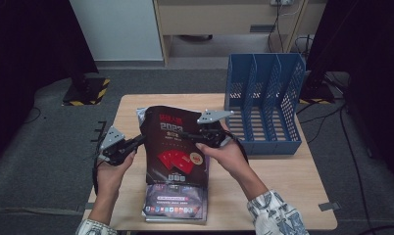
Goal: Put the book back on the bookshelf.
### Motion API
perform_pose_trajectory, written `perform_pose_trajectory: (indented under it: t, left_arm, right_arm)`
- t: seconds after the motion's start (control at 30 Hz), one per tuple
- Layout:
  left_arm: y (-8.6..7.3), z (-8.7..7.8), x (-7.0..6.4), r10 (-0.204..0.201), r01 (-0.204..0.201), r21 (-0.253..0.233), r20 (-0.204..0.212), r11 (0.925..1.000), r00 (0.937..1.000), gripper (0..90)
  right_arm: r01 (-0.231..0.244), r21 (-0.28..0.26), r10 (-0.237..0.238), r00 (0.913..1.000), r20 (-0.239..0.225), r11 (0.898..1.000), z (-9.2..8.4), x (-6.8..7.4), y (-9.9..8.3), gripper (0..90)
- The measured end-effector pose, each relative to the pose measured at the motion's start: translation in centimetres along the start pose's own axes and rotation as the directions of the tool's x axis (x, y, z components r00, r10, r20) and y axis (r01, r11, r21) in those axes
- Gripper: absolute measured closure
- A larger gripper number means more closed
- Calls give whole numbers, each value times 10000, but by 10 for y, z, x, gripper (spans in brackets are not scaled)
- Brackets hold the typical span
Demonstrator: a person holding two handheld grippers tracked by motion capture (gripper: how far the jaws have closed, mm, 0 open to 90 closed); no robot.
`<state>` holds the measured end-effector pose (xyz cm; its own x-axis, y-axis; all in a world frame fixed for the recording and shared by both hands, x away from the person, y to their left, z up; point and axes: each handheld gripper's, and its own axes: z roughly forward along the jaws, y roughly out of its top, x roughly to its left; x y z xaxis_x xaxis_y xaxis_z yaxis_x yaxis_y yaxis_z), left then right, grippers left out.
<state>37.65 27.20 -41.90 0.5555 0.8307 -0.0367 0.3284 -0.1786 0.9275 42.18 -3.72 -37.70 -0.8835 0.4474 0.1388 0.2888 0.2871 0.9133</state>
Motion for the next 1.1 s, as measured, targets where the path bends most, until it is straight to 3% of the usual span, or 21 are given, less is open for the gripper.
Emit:
perform_pose_trajectory:
  t: [0.23, 0.67, 1.1]
  left_arm:
    - [6, -4, -1, 58, -64, -287, -205, 9996, 9998, 873]
    - [6, -5, -1, 28, -34, -342, -187, 9994, 9998, 873]
    - [12, -8, -3, 127, -148, -638, -334, 9979, 9994, 872]
  right_arm:
    - [250, -141, -250, 9997, -28, 9996, -2, 1, 9, 816]
    - [450, -161, -452, 9988, -164, 9989, -2, 4, 11, 798]
    - [585, -409, -581, 9982, 113, 9974, -3, 2, 21, 850]
